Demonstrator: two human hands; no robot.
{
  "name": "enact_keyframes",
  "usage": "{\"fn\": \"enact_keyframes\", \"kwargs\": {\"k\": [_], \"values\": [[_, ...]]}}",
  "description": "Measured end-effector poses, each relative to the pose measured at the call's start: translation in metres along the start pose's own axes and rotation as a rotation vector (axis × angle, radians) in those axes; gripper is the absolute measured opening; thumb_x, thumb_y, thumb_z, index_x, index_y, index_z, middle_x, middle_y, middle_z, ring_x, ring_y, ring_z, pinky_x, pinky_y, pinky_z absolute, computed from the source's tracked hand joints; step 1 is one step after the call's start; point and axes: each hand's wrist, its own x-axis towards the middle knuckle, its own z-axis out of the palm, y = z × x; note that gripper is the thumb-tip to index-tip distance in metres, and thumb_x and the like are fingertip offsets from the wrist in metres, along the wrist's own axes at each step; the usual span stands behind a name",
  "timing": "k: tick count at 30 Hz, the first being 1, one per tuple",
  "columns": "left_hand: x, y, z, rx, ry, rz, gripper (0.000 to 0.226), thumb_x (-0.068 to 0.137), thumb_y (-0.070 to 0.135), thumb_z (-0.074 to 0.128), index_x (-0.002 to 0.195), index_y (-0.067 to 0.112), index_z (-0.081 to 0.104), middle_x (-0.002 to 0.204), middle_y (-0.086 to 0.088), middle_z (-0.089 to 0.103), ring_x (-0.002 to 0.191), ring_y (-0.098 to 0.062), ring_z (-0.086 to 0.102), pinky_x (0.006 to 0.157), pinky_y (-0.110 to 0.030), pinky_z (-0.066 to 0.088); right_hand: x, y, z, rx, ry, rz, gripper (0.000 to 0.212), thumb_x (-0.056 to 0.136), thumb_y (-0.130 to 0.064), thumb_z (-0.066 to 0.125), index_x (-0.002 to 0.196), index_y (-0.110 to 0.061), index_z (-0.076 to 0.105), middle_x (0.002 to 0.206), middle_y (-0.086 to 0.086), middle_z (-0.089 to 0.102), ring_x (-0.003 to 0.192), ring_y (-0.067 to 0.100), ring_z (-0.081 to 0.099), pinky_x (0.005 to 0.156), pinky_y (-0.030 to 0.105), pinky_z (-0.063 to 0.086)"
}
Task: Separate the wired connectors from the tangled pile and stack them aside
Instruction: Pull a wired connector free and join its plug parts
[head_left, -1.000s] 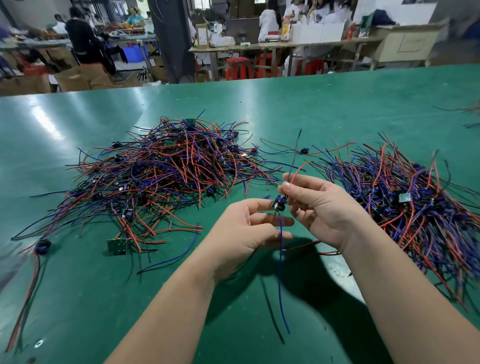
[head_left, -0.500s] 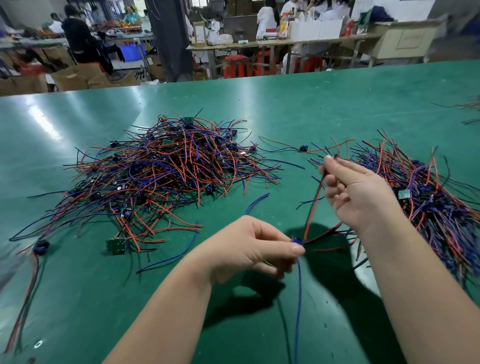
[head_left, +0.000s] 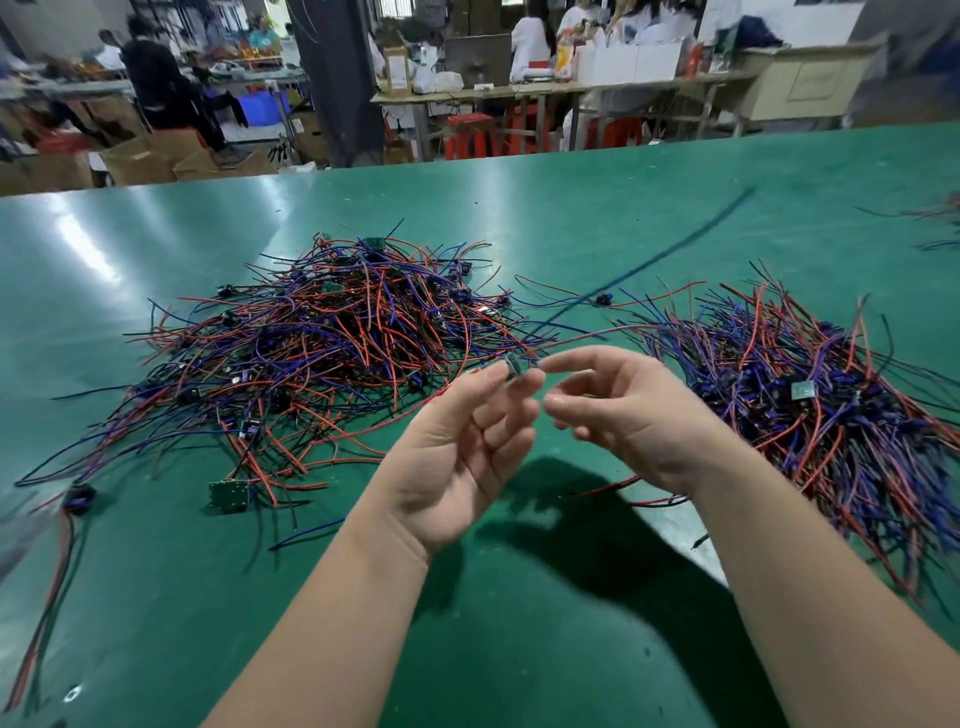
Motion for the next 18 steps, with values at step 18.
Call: {"fn": "enact_keyframes", "kwargs": {"k": [18], "values": [[0.006, -0.013, -0.001, 0.406, -0.147, 0.218, 0.025, 0.070, 0.022, 0.078, 0.093, 0.014, 0.073, 0.096, -0.009, 0.074, 0.070, -0.015, 0.070, 0.058, -0.023, 0.055, 0.005, 0.002, 0.000, 0.305, -0.003, -0.023, 0.015, 0.068, -0.026, 0.066, 0.064, -0.012, 0.070, 0.066, 0.005, 0.062, 0.058, 0.015, 0.052, 0.054, 0.021, 0.043]]}}
